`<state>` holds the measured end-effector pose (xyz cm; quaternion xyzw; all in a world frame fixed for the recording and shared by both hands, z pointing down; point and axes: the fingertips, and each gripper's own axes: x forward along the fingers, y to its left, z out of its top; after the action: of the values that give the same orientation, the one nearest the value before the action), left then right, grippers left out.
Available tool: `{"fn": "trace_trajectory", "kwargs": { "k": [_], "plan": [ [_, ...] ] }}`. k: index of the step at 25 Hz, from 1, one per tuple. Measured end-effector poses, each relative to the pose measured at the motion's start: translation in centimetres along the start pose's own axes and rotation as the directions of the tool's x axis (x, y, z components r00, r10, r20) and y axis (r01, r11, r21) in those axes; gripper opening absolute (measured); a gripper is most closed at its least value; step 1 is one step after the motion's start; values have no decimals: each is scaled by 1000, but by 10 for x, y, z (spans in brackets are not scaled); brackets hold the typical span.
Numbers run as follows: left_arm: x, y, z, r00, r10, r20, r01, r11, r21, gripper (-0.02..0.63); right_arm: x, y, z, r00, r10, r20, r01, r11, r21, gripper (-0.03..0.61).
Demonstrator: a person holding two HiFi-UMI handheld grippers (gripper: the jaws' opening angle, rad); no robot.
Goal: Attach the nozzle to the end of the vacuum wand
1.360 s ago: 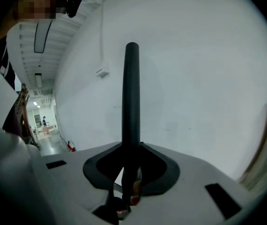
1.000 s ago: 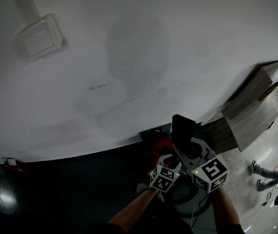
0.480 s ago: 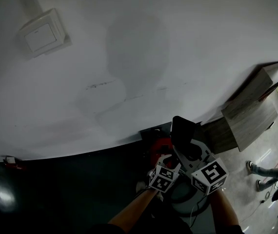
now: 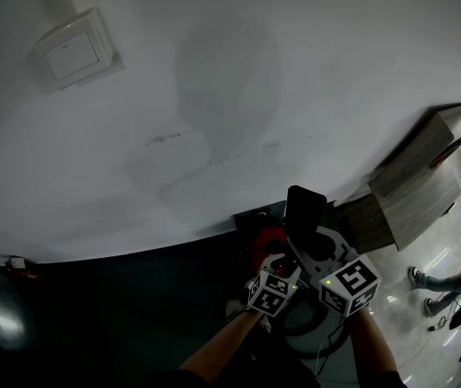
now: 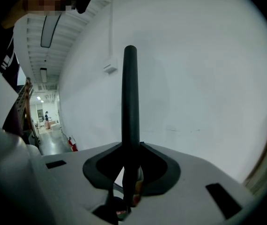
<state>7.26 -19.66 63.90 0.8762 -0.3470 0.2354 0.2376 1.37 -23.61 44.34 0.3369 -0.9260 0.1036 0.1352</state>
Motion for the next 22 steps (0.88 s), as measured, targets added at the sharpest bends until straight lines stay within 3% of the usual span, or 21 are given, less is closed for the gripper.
{"fn": "trace_trajectory", "kwargs": {
  "k": [4,9,13,19,22],
  "plan": [
    [0,3,2,1000,-13,3,13,1000,2,150,-1,1,2,1000,7,26,-6,1000,-14,95],
    [8,18,6,1000,-16,2,16,1000,-5,150,-27,-12,28,980,-21,196,2,995,99,134],
    [13,35,12,1000,-18,7,18,999,-28,150,-53,-25,32,962,-85,261,39,984,176,133],
    [23,77,8,1000,-12,-23,9,995,-99,150,-71,-29,4,969,-110,220,63,975,211,133],
    [27,94,6,1000,-2,-24,-2,989,-145,150,-76,-33,-13,970,-131,204,65,951,303,133]
  ]
}}
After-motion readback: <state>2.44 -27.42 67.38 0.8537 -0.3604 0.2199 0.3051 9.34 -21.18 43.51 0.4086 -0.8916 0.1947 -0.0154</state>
